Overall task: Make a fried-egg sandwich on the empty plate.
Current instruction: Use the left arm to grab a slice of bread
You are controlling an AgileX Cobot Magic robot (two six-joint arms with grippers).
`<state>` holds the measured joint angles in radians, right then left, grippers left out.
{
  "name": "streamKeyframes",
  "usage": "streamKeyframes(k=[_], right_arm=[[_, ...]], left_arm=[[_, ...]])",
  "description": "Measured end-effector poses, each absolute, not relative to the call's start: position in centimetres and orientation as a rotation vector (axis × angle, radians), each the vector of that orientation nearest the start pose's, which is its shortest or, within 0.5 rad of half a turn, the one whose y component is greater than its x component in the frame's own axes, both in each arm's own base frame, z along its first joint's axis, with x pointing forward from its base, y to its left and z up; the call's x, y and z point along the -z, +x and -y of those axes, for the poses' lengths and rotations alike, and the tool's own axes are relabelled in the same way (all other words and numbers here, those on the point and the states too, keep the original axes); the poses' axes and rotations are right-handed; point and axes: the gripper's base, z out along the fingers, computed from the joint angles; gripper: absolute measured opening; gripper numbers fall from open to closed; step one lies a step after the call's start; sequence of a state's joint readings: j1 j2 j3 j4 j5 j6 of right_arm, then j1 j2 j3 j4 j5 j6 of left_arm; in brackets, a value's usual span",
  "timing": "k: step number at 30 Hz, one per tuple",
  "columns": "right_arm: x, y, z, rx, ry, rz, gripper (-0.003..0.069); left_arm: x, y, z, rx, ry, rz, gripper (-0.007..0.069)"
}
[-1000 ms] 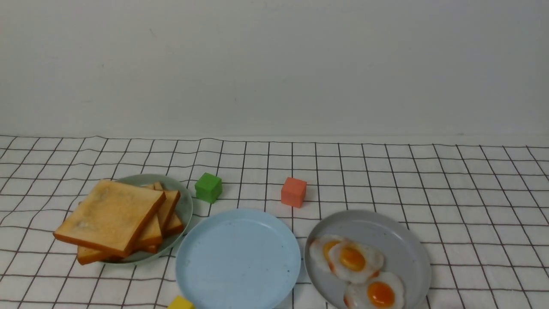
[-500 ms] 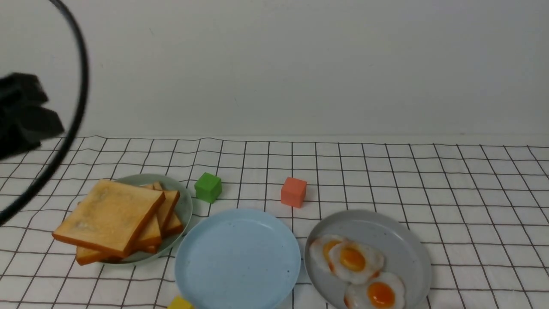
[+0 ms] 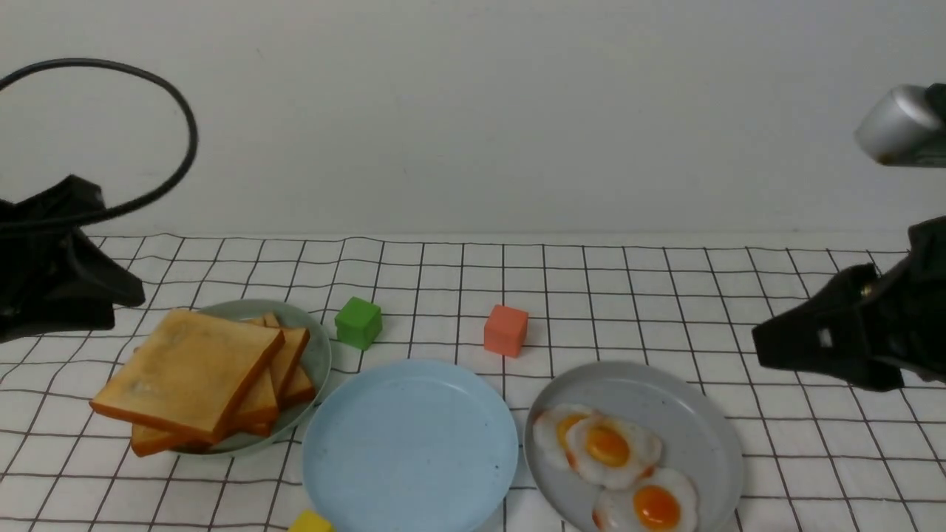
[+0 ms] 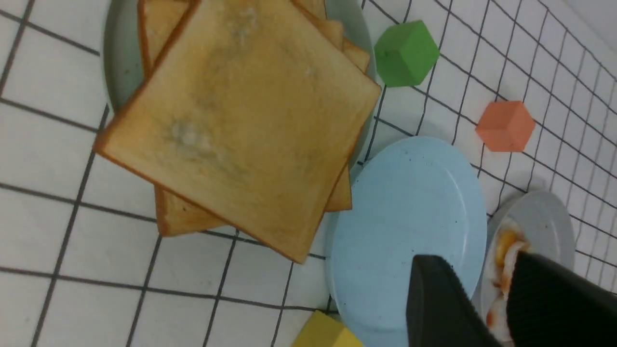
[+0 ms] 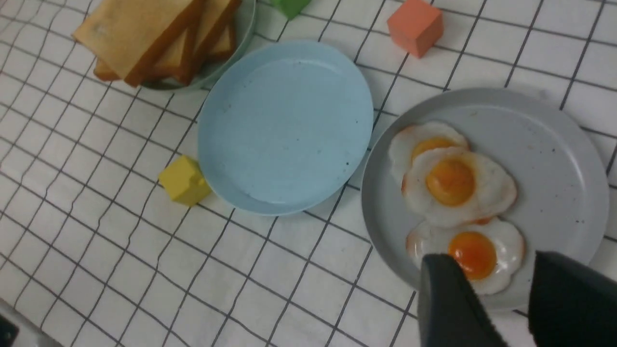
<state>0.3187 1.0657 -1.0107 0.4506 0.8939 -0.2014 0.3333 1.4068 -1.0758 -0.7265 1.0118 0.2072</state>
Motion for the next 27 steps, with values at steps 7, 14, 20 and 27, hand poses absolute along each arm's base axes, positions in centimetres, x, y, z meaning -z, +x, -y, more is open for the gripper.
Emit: streamKeyframes(k=[7, 14, 20, 27], right_arm=[[-35.6, 18.6, -9.4, -0.607, -0.448, -2.364, 0.0297], [-35.6, 18.6, -9.5, -0.611, -0.45, -2.369, 0.0297], [-35.6, 18.5, -9.5, -0.618, -0.452, -2.375, 0.0297], [-35.6, 18.5, -9.5, -0.618, -0.452, -2.375, 0.0297]], left_arm=[[-26.3, 29.1, -7.7, 0.7, -0.61, -2.574, 0.0271], [-23.4, 30.7, -8.9, 0.617, -0.577, -2.634, 0.0411], [-22.8, 33.0, -9.9, 0.612, -0.423, -2.668, 0.0451], [-20.8, 34.1, -10.3, 0.66, -0.392, -2.754, 0.0451]])
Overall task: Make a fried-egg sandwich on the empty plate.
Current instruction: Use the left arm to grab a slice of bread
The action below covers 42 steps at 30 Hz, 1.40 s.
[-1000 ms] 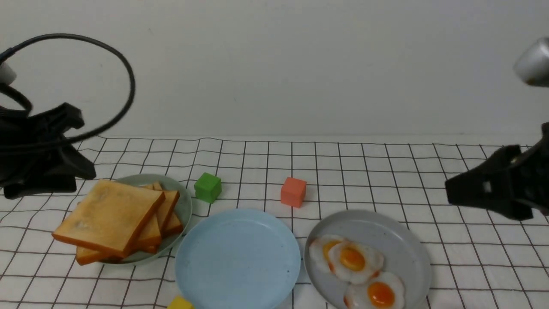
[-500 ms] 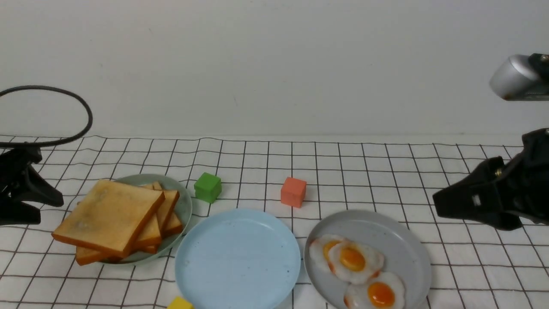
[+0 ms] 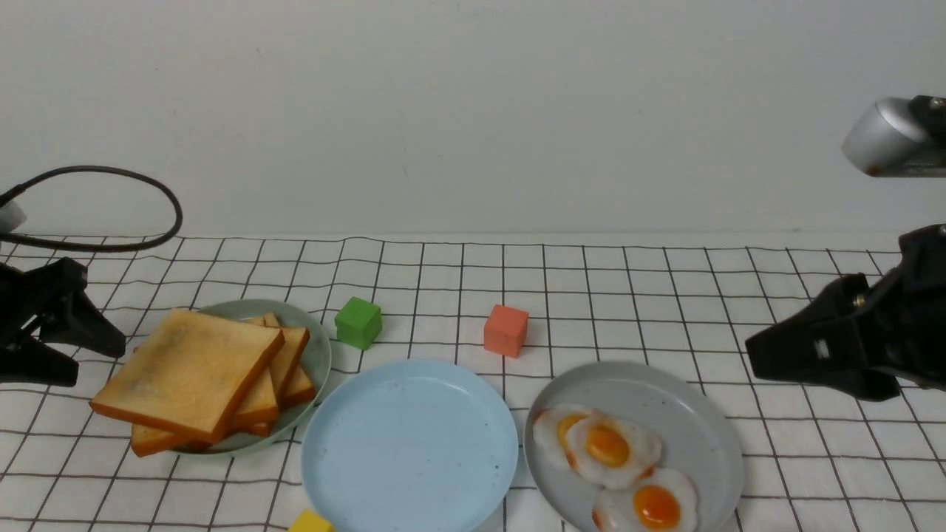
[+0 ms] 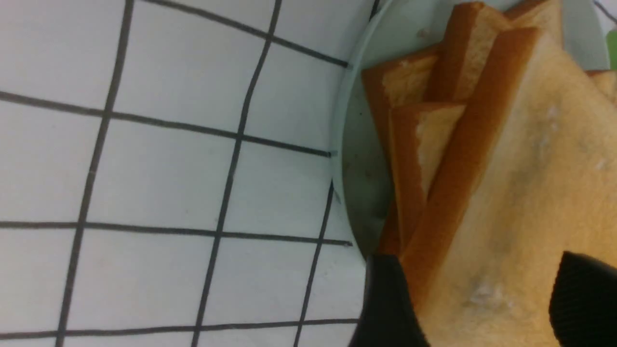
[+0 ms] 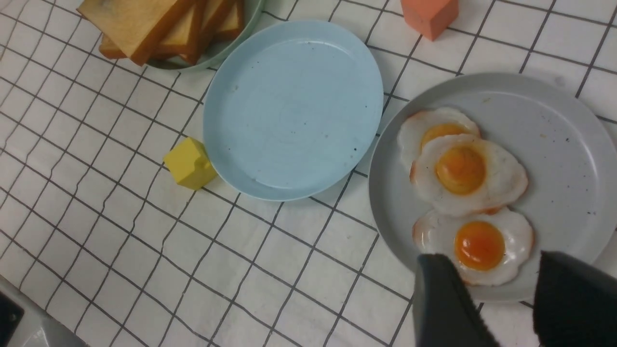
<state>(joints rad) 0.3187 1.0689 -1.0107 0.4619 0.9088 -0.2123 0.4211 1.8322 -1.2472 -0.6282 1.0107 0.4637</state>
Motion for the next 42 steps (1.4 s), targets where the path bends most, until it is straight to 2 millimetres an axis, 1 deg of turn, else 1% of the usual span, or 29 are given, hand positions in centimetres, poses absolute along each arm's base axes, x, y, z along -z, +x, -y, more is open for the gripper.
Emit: streamKeyframes(k=[2, 4, 12, 17, 20, 23, 24, 26, 27, 28, 30, 38, 41, 42], right_arm=[[-35.6, 18.5, -9.5, -0.618, -0.452, -2.375, 0.0297], [-35.6, 18.5, -9.5, -0.618, -0.452, -2.375, 0.0297], [-35.6, 18.5, -9.5, -0.618, -0.451, -2.374, 0.0297], [-35.6, 18.6, -9.5, -0.616, -0.448, -2.368, 0.0297], [-35.6, 18.6, -9.5, -0.616, -0.448, -2.368, 0.0297], [-35.6, 18.6, -9.5, -0.616, -0.446, -2.366, 0.0297], [-35.6, 18.6, -9.5, -0.616, -0.446, -2.365, 0.0297], [-35.6, 18.6, -9.5, -0.616, -0.446, -2.365, 0.0297], [-35.6, 18.6, -9.5, -0.616, -0.446, -2.365, 0.0297], [-35.6, 18.6, -9.5, -0.616, -0.445, -2.364, 0.0297], [-35.6, 18.6, -9.5, -0.615, -0.445, -2.363, 0.0297], [-35.7, 18.6, -9.5, -0.614, -0.447, -2.361, 0.0297], [-35.7, 18.6, -9.5, -0.614, -0.447, -2.361, 0.0297], [-35.7, 18.6, -9.5, -0.614, -0.447, -2.361, 0.0297]], left_arm=[[-19.8, 34.2, -10.3, 0.683, -0.372, -2.786, 0.0451], [-19.2, 34.3, -10.3, 0.7, -0.355, -2.8, 0.0451], [-18.8, 34.5, -10.2, 0.735, -0.336, -2.791, 0.0451], [-17.9, 34.6, -10.2, 0.765, -0.345, -2.816, 0.0445], [-17.5, 34.7, -10.2, 0.789, -0.351, -2.826, 0.0406], [-17.5, 34.8, -10.2, 0.79, -0.347, -2.824, 0.0336], [-17.5, 34.8, -10.2, 0.79, -0.346, -2.824, 0.0286], [-17.6, 34.7, -10.1, 0.797, -0.344, -2.828, 0.0228], [-17.6, 34.7, -10.1, 0.8, -0.343, -2.829, 0.0174], [-17.6, 34.7, -10.1, 0.803, -0.342, -2.831, 0.015], [-17.6, 34.7, -10.1, 0.805, -0.341, -2.832, 0.0131], [-17.7, 34.7, -10.1, 0.815, -0.332, -2.835, 0.0131], [-18.0, 34.7, -10.0, 0.815, -0.326, -2.831, 0.0131], [-18.4, 34.6, -10.0, 0.807, -0.32, -2.825, 0.0131]])
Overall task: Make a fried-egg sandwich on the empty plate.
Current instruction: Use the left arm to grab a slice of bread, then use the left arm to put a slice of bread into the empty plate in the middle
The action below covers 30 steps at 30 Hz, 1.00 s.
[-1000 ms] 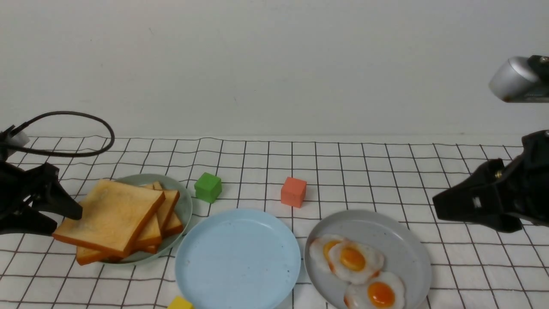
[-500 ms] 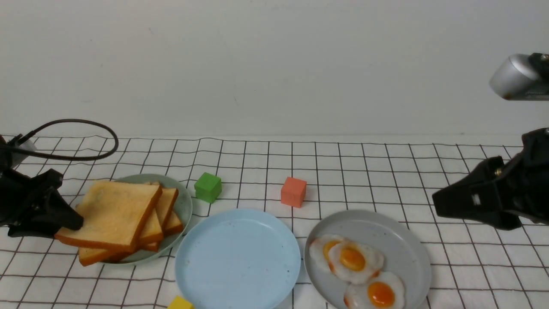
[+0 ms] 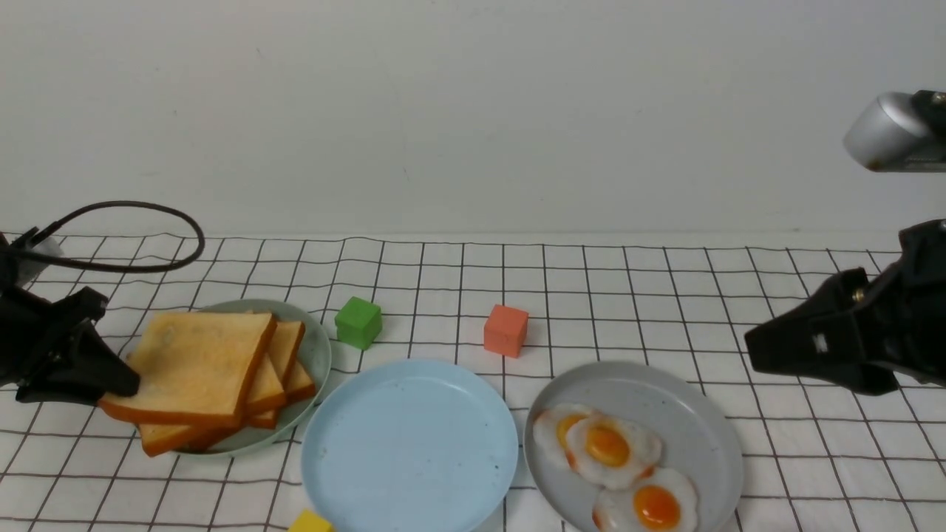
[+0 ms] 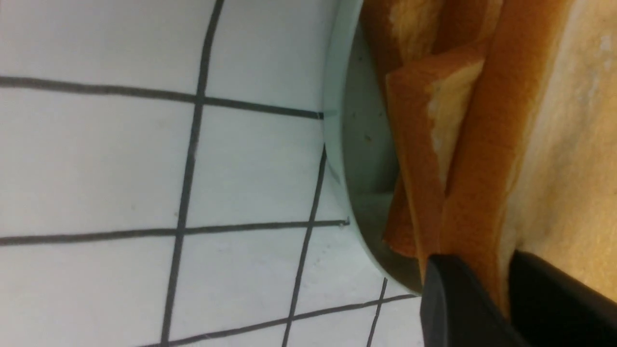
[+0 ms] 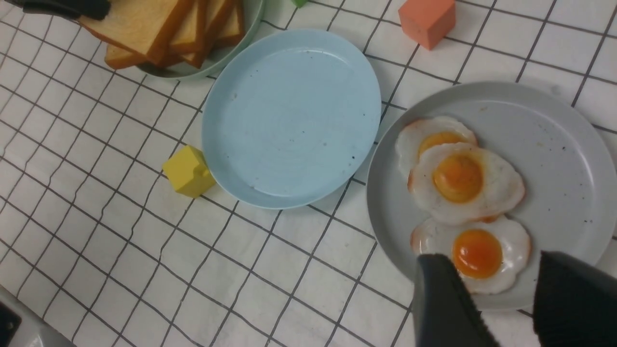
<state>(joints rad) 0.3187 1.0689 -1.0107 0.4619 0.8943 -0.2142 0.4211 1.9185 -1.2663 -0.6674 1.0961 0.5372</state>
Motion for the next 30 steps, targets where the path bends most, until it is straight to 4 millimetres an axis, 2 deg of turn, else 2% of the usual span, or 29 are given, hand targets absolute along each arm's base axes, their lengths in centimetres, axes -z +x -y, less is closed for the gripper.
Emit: streamKeyframes(k=[11, 16, 19, 21, 22, 25, 26, 27, 28, 29, 30], right_arm=[[-35.6, 18.6, -9.5, -0.615, -0.451, -2.368, 0.0297], [-35.6, 18.5, -9.5, -0.616, -0.454, -2.373, 0.0297], [-35.6, 18.5, -9.5, -0.615, -0.455, -2.373, 0.0297], [-35.6, 18.5, -9.5, -0.613, -0.456, -2.374, 0.0297], [-35.6, 18.5, -9.5, -0.612, -0.456, -2.374, 0.0297], [-35.6, 18.6, -9.4, -0.607, -0.458, -2.374, 0.0297], [-35.6, 18.6, -9.4, -0.607, -0.458, -2.374, 0.0297], [-35.5, 18.6, -9.4, -0.602, -0.46, -2.374, 0.0297], [-35.5, 18.6, -9.4, -0.602, -0.46, -2.374, 0.0297], [-35.5, 18.6, -9.3, -0.586, -0.464, -2.374, 0.0297], [-35.5, 18.6, -9.3, -0.578, -0.466, -2.373, 0.0297]], left_arm=[[-24.0, 33.3, -9.4, 0.712, -0.238, -2.714, 0.0122], [-25.6, 32.9, -8.7, 0.769, -0.219, -2.653, 0.0122], [-26.3, 32.9, -7.4, 0.891, -0.192, -2.619, 0.0122], [-25.9, 33.0, -5.5, 0.956, -0.151, -2.618, 0.0122], [-25.9, 33.0, -5.5, 0.959, -0.151, -2.616, 0.0122], [-23.7, 32.8, 0.2, 1.042, -0.064, -2.671, 0.0122], [-23.5, 32.8, 0.5, 1.043, -0.059, -2.675, 0.0122], [-22.5, 32.4, 2.8, 1.045, -0.027, -2.7, 0.0122], [-22.3, 32.3, 3.1, 1.045, -0.027, -2.703, 0.0122], [-21.1, 31.8, 5.6, 1.017, 0.006, -2.726, 0.0122], [-20.6, 31.5, 6.7, 0.99, 0.013, -2.732, 0.0122]])
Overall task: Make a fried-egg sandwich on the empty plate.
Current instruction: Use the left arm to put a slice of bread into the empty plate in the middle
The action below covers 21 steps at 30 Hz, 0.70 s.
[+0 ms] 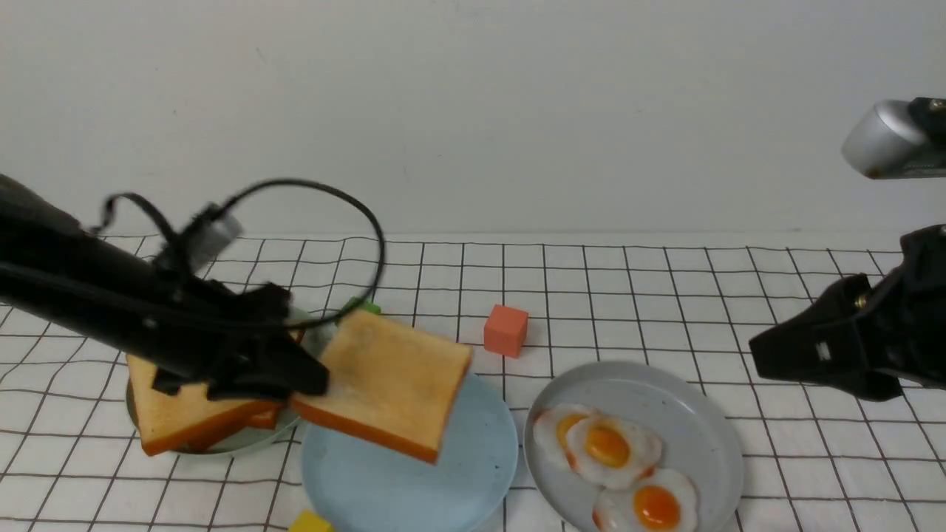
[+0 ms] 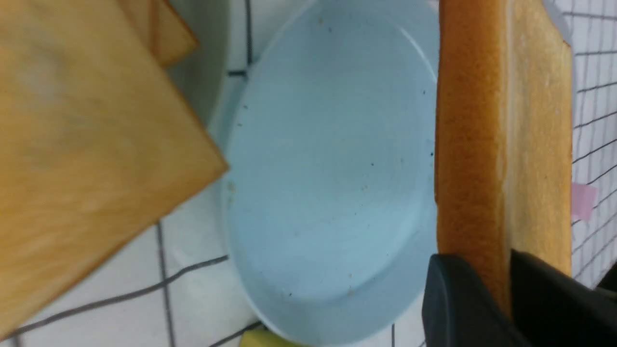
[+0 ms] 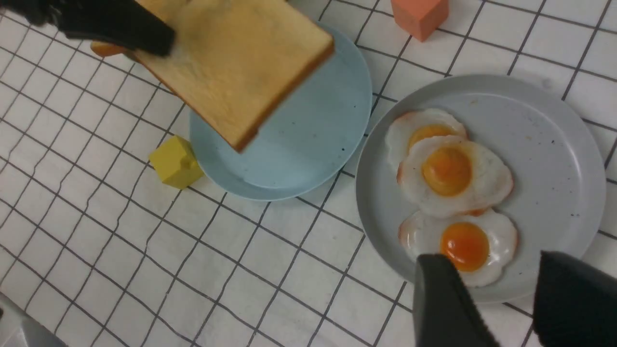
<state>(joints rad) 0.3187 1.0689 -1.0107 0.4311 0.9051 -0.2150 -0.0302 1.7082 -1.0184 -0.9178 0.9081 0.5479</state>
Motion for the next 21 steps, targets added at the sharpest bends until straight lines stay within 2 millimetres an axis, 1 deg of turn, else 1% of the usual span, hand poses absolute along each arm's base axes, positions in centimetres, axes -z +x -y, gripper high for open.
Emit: streamKeyframes(k=[3, 8, 12, 16, 17, 18, 21], right_arm=[[-35.5, 18.6, -9.3, -0.569, -0.47, -2.374, 0.0297], [-35.5, 18.7, -9.2, -0.562, -0.472, -2.374, 0.0297], [-35.4, 18.7, -9.1, -0.549, -0.477, -2.375, 0.0297], [-35.4, 18.7, -9.1, -0.544, -0.478, -2.374, 0.0297], [-35.4, 18.7, -9.1, -0.54, -0.477, -2.37, 0.0301], [-35.4, 18.7, -9.1, -0.54, -0.477, -2.37, 0.0302], [-35.4, 18.9, -9.0, -0.514, -0.485, -2.369, 0.0326]], left_arm=[[-19.6, 31.2, 8.6, 0.917, -0.005, -2.729, 0.0122], [-19.3, 31.5, 9.8, 0.829, -0.053, -2.692, 0.0118], [-19.1, 31.4, 10.1, 0.815, -0.075, -2.709, 0.0118], [-18.8, 31.3, 9.8, 0.78, -0.107, -2.743, 0.0121], [-18.7, 31.2, 9.7, 0.765, -0.126, -2.765, 0.0148], [-18.7, 31.1, 9.7, 0.761, -0.124, -2.769, 0.0153], [-18.6, 30.8, 9.6, 0.751, -0.118, -2.808, 0.0267]])
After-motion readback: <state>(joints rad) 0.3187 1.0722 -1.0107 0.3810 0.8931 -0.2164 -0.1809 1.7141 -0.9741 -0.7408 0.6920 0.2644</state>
